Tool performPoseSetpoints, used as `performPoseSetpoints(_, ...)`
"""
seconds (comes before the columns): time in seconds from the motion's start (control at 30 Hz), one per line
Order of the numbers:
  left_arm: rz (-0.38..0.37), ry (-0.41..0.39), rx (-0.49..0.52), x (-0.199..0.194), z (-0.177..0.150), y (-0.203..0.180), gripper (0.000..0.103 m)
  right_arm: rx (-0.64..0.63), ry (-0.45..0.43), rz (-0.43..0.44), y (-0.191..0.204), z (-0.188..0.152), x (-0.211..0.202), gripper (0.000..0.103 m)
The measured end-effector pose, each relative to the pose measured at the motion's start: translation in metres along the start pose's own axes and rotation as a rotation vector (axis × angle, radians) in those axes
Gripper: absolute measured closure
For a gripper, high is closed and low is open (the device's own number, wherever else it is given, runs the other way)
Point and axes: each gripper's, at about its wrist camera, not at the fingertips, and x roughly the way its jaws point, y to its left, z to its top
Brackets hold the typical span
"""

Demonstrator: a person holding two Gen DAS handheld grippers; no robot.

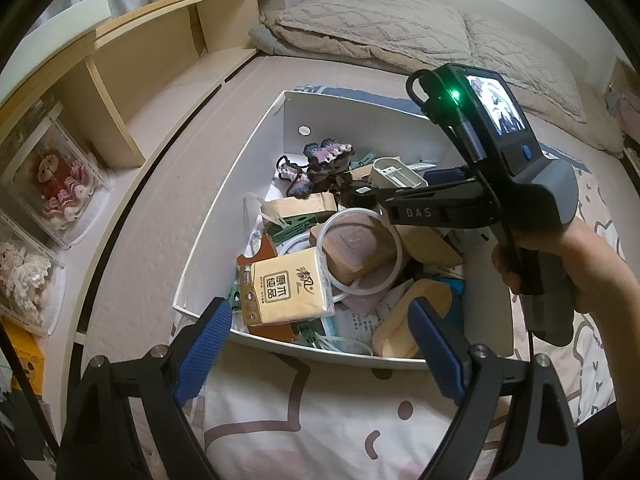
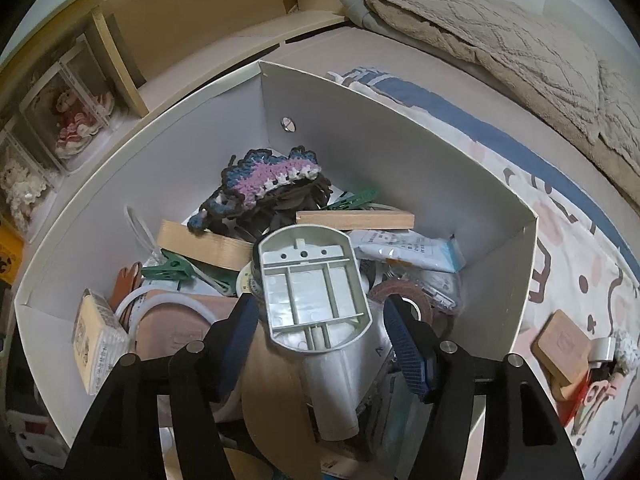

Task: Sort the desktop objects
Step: 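Lower the pale green holder into the white box and open the right gripper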

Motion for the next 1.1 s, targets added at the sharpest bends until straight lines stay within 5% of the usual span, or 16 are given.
performPoseSetpoints(0.17,-0.01,-0.018,-0.001,-0.006,0.003,-0.002,0.013,-0.009,-0.068,0.066,0.005,0.002,-0.023,0.037)
performPoseSetpoints(0.27,-0.009,-0.035,0.001,-0.011,0.005,-0.003,0.013,-0.01,-0.118,0.092,0.007,0.001,-0.037,0.013)
performPoseSetpoints(0.4,-0.015,-0.058,-0.005,-0.018,0.006,-0.004,0.013,-0.012,-0.176,0.106,0.008,-0.002,-0.057,0.001)
performPoseSetpoints(0.73,-0.004,-0.132,-0.074,-0.039,0.012,0.009,0.007,-0.09,-0.24,-0.027,0.008,-0.016,-0.089,0.0)
performPoseSetpoints(1.1,-0.013,-0.139,-0.075,-0.044,0.012,0.006,0.007,-0.098,-0.103,-0.197,-0.009,-0.016,-0.036,0.0)
